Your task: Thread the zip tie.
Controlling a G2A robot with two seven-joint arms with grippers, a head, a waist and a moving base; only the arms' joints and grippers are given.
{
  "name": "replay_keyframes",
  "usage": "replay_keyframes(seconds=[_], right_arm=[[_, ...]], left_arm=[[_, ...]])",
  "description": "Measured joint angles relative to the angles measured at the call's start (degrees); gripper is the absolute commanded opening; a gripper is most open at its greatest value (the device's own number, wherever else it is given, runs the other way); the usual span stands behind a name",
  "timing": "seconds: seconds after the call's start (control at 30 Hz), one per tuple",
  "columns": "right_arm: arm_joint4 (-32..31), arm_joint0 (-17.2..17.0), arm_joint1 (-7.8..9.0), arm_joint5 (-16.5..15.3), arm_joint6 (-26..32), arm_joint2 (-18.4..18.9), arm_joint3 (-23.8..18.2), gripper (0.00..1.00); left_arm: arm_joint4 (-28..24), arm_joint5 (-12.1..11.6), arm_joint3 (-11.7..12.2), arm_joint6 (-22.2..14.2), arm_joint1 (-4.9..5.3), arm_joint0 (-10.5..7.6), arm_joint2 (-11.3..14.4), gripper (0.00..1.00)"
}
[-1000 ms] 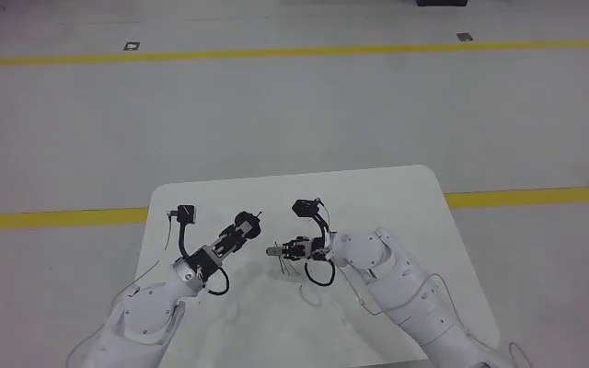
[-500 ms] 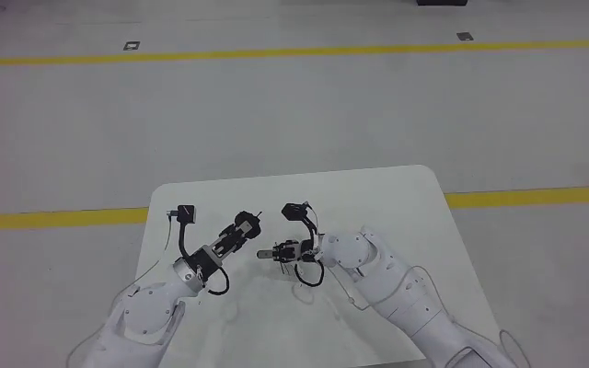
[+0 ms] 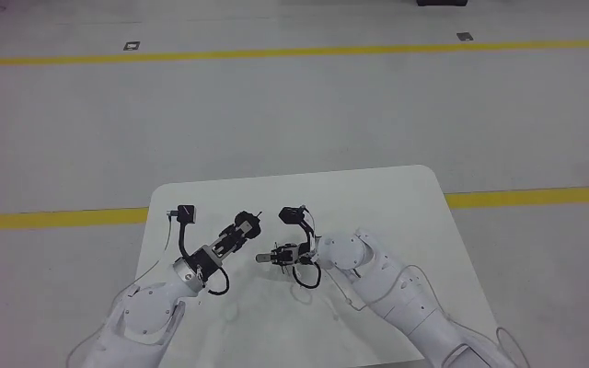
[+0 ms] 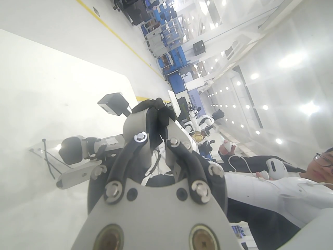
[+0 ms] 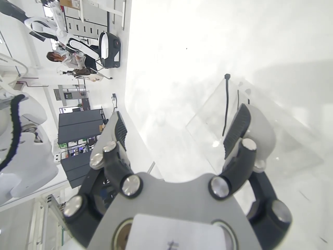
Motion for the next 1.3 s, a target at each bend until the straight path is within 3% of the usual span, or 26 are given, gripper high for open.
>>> replay_keyframes(seconds=[0.33, 0.47, 0.53, 0.83, 1.3], right_arm=[[-0.55, 0.37, -0.58, -0.25, -2.85, -1.58, 2.38, 1.00], [-0.65, 0.62, -0.80, -0.33, -3.46, -2.10, 3.08, 0.74], [-0.72, 0.60, -0.82, -0.57, -3.55, -2.18, 3.01, 0.50], [-2.61, -0.69, 0.06, 0.11, -2.15, -0.83, 0.91, 0.45], [-10.25, -3.17, 2.09, 6.56, 1.64, 1.78, -6.28, 0.32]], left_arm=[[0.00, 0.00, 0.00, 0.00, 0.00, 0.00, 0.00, 0.00], [0.00, 0.00, 0.00, 0.00, 0.00, 0.00, 0.00, 0.00], [0.00, 0.00, 0.00, 0.00, 0.00, 0.00, 0.00, 0.00], [0.00, 0.00, 0.00, 0.00, 0.00, 0.00, 0.00, 0.00], [0.00, 0.00, 0.00, 0.00, 0.00, 0.00, 0.00, 0.00]])
